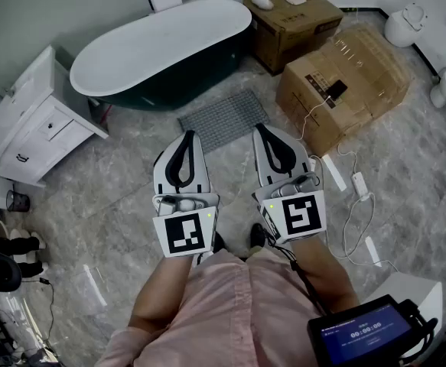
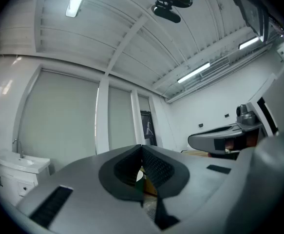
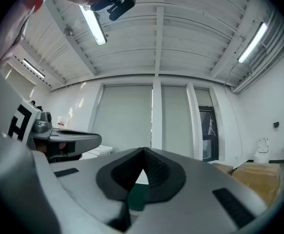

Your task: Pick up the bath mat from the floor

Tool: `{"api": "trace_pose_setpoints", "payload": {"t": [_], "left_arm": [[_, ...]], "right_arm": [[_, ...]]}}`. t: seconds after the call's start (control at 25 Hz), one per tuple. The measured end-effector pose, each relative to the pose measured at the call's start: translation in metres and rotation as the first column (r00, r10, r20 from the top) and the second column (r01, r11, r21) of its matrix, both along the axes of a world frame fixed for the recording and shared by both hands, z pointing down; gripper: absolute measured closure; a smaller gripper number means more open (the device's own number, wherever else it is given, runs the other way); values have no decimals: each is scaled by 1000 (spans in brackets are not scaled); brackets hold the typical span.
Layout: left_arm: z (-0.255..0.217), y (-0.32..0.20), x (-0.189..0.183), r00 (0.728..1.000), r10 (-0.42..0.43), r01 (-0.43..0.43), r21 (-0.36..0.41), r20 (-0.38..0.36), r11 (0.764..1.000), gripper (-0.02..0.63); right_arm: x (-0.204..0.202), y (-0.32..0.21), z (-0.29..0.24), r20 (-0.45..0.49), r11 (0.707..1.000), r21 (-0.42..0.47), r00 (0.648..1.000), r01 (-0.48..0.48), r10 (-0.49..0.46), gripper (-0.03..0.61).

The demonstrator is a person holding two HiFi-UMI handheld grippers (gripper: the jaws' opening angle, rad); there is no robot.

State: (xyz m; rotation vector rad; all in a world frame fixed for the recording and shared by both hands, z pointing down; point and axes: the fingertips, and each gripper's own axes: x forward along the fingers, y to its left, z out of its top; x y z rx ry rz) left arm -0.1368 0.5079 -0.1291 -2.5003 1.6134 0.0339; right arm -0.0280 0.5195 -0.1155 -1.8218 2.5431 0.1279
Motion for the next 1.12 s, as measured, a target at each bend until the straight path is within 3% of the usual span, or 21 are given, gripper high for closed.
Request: {"api": "trace_pose_setpoints", "payload": {"t": [0.32,0.52,0.8,1.12], "left_arm": [[6,3,2,1000,-5,5,-12,0,1000,588],[13,-3,10,999,-23,24,-28,42,999,588],[19,-8,66,996,-60,63,-42,58,997,588],[27,-6,83,994,-71,76,-61,82,995,588]], "right_arm": [[8,3,2,-10,1000,15,1000,-27,27,561],[29,0,4,-7,999,18,999,-47,48,560],[94,-3,12,19,1000,22,1000,-18,17,560],[117,-7,21,41,1000,-3,999,-8,9,560]]}}
